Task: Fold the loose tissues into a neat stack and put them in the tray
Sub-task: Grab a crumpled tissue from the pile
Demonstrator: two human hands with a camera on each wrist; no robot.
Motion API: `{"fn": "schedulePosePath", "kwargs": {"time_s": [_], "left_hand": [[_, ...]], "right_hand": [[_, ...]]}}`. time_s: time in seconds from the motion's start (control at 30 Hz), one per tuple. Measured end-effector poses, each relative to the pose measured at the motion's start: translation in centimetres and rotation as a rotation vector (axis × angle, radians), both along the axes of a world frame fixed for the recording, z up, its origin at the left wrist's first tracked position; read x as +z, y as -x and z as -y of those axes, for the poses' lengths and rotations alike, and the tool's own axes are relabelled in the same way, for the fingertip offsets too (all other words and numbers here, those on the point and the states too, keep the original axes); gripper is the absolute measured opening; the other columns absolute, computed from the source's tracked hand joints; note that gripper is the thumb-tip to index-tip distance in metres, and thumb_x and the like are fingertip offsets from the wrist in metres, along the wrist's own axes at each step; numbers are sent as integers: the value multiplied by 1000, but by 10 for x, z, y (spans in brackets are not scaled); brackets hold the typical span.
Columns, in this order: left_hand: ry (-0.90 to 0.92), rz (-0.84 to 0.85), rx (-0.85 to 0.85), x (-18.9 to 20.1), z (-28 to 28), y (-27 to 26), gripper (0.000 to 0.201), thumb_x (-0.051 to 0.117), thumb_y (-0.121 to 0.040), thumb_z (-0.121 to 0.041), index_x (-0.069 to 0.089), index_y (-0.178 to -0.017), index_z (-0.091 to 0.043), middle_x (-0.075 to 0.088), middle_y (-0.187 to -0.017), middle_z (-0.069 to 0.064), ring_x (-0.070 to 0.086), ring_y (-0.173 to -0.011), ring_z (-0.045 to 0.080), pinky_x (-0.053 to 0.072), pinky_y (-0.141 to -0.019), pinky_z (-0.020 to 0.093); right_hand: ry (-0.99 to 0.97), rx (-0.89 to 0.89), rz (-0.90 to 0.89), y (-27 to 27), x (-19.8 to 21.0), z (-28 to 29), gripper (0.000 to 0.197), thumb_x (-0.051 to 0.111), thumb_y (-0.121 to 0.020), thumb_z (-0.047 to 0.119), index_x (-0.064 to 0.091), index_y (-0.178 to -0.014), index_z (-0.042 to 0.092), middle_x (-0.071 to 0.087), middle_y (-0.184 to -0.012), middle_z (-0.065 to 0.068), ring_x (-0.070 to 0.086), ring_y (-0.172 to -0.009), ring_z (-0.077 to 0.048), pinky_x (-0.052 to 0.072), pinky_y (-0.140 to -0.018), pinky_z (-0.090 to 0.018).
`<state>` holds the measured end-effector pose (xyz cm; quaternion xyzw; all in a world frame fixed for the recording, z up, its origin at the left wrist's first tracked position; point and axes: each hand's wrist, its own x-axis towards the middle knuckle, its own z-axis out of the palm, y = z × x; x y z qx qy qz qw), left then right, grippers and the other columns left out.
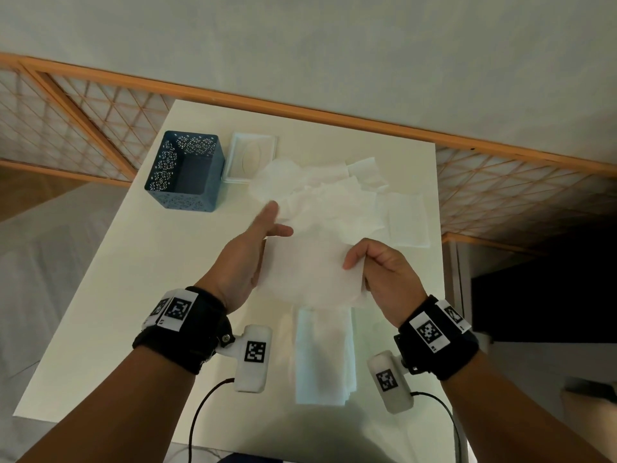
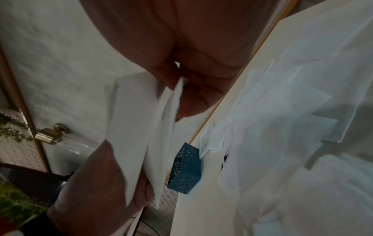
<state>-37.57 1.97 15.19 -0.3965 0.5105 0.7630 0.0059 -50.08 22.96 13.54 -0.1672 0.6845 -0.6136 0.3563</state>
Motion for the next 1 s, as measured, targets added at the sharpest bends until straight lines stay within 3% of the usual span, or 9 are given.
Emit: {"fn": "schedulePosePath", "kwargs": {"time_s": [0.1,0.17,0.3,0.43,0.57,0.67,0.8,0.9,1.0], "left_hand": [[137,-58,-48,0,-4,-1,39,87,-72,-49,78,-101,-25,76,-121,10,70,-100,30,53,-94,51],[193,-70,-69,0,-5,-2,22,84,-80,-34,77,-98,-23,76,-117,13,72,-90,27,57,-90,52],[366,-50,-195,5,-8,-1,3,76,-96,-20,76,-93,-20,78,-99,3,70,-80,17,57,-77,39],[468,-37,-396,9,-16,1,5,77,-95,-22,74,-91,-22,73,-84,-4,64,-75,9,53,-72,30],[529,-48,-500,12,-24,6,5,77,-95,-26,73,-94,-22,71,-81,-3,61,-69,3,48,-63,16],[512,-51,-481,12,-26,8,13,80,-92,-24,71,-101,-20,72,-84,-5,65,-70,5,51,-62,19],[435,-17,-430,8,-20,2,25,84,-89,-29,71,-108,-18,78,-98,-4,74,-86,9,59,-75,24],[296,-5,-397,-5,-13,-8,32,82,-92,-28,70,-117,-11,79,-110,6,75,-104,25,61,-95,43],[257,23,-380,-18,-15,-14,20,81,-93,-20,65,-95,-8,75,-102,21,70,-90,26,60,-94,46]], "right_hand": [[-24,10,-31,-1,-2,-1,38,41,-82,0,72,-84,22,64,-90,-17,56,-77,-26,47,-67,-36],[13,-6,20,0,-1,-1,41,43,-76,5,72,-101,21,66,-96,-11,60,-81,-20,50,-68,-30],[59,2,14,13,1,-3,50,47,-83,15,65,-129,21,71,-126,-6,67,-113,-20,51,-89,-24],[-204,210,-276,14,5,-3,33,66,-97,26,66,-128,34,70,-124,17,63,-119,-5,49,-105,-30],[-306,349,-440,0,5,0,15,72,-95,28,72,-110,32,74,-96,16,69,-92,-4,54,-86,-23],[-300,311,-446,-9,4,-1,9,70,-97,25,68,-88,25,65,-71,15,58,-64,-6,47,-66,-23],[-278,147,-179,-18,3,-11,15,70,-98,19,66,-84,14,68,-75,-3,58,-67,-13,47,-65,-31],[-226,17,144,-27,1,-17,6,68,-99,12,69,-93,9,75,-86,-7,66,-73,-17,51,-65,-32],[-238,-14,295,-38,-4,-23,4,67,-98,8,66,-96,6,73,-82,-10,66,-66,-20,55,-61,-30]]}}
